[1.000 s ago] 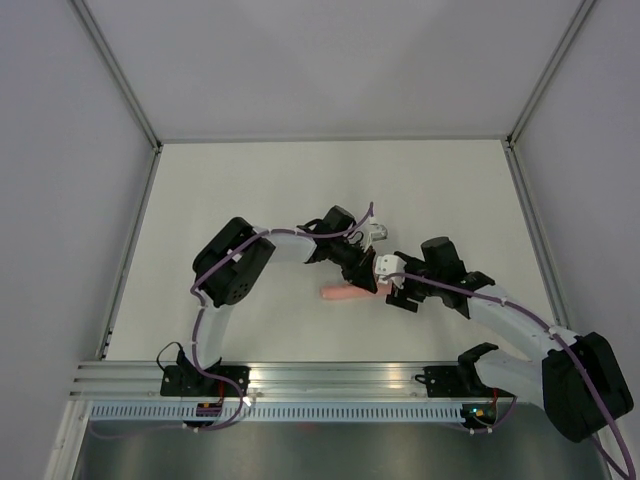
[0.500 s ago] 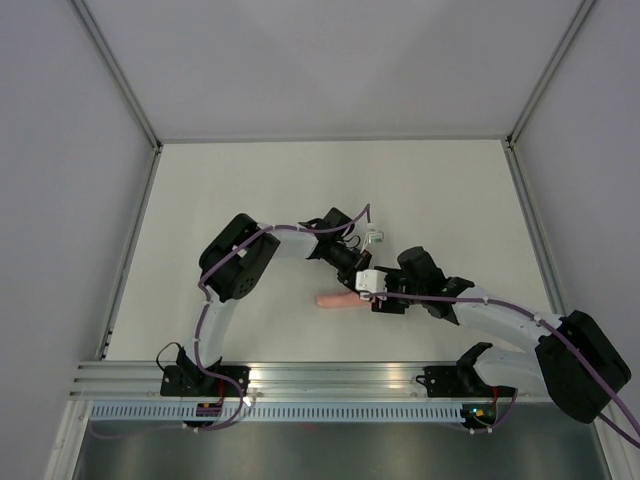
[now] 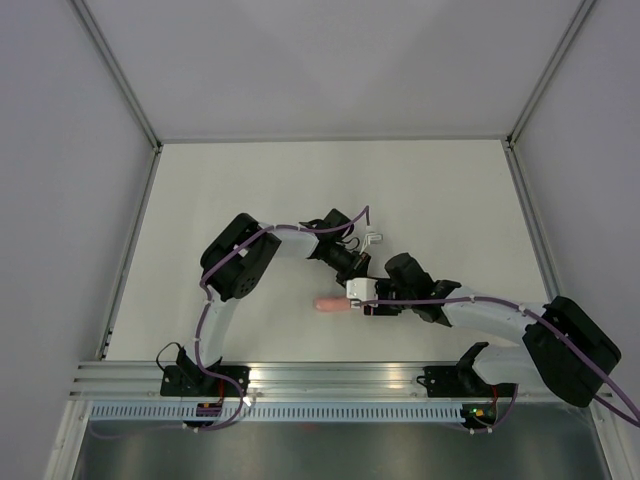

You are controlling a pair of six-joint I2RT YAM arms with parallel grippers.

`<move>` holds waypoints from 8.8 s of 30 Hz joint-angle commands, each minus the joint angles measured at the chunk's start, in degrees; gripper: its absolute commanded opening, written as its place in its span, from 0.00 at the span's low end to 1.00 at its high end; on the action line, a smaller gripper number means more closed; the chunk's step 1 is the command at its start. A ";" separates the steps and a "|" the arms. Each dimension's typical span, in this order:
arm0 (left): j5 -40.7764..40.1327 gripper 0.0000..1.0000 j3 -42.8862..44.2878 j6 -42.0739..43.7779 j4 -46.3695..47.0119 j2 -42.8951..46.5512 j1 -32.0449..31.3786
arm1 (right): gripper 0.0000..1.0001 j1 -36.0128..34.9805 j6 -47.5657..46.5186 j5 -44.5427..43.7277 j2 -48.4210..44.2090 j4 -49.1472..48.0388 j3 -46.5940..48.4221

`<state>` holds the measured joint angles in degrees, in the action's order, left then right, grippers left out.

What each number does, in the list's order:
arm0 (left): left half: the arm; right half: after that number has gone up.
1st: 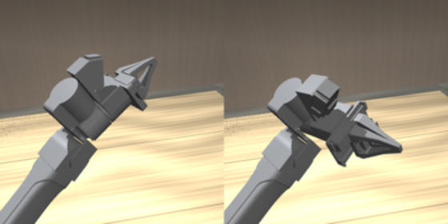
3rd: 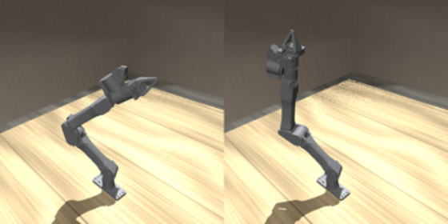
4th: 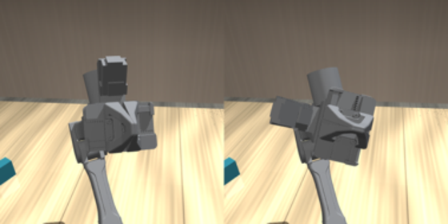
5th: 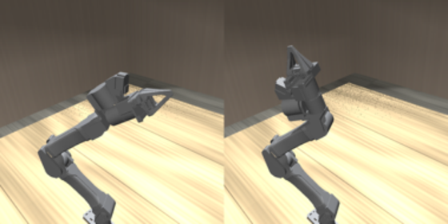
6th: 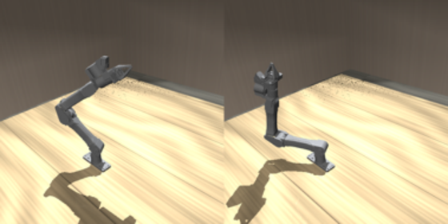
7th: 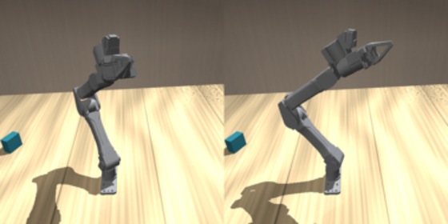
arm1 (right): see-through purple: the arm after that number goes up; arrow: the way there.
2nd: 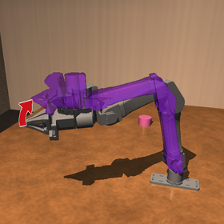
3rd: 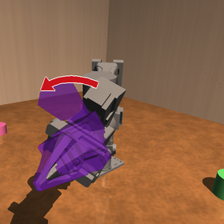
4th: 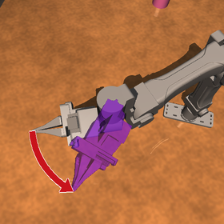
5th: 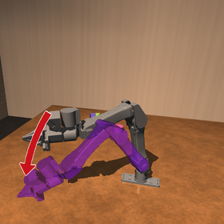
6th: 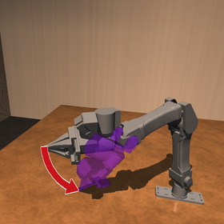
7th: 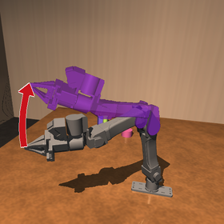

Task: Fold the napkin, place the utensils inside, and roll it up
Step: Roll the napkin with the utensil

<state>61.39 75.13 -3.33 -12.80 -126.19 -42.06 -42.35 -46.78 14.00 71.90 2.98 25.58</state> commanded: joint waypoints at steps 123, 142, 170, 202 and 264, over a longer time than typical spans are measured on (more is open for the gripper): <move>-45.76 0.02 -25.04 11.70 18.61 18.62 -15.87 | 0.68 35.05 -2.52 27.04 11.36 30.60 28.22; -16.13 0.02 -3.96 3.95 -3.54 0.17 -2.32 | 0.70 27.33 -4.37 21.18 -10.28 20.58 9.14; -11.91 0.02 5.73 2.98 -14.27 -7.14 0.14 | 0.55 -0.80 -1.47 -4.42 -0.37 -5.27 -3.44; -14.00 0.42 9.24 1.06 -13.57 9.12 7.87 | 0.13 3.06 -1.29 7.35 21.25 23.56 12.91; -49.51 0.40 -32.86 -31.90 22.70 47.55 15.61 | 0.12 14.57 63.31 1.99 56.33 15.91 53.61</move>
<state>20.75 42.85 -27.07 0.97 -74.02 -26.44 -28.16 15.51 24.95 123.24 12.49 83.26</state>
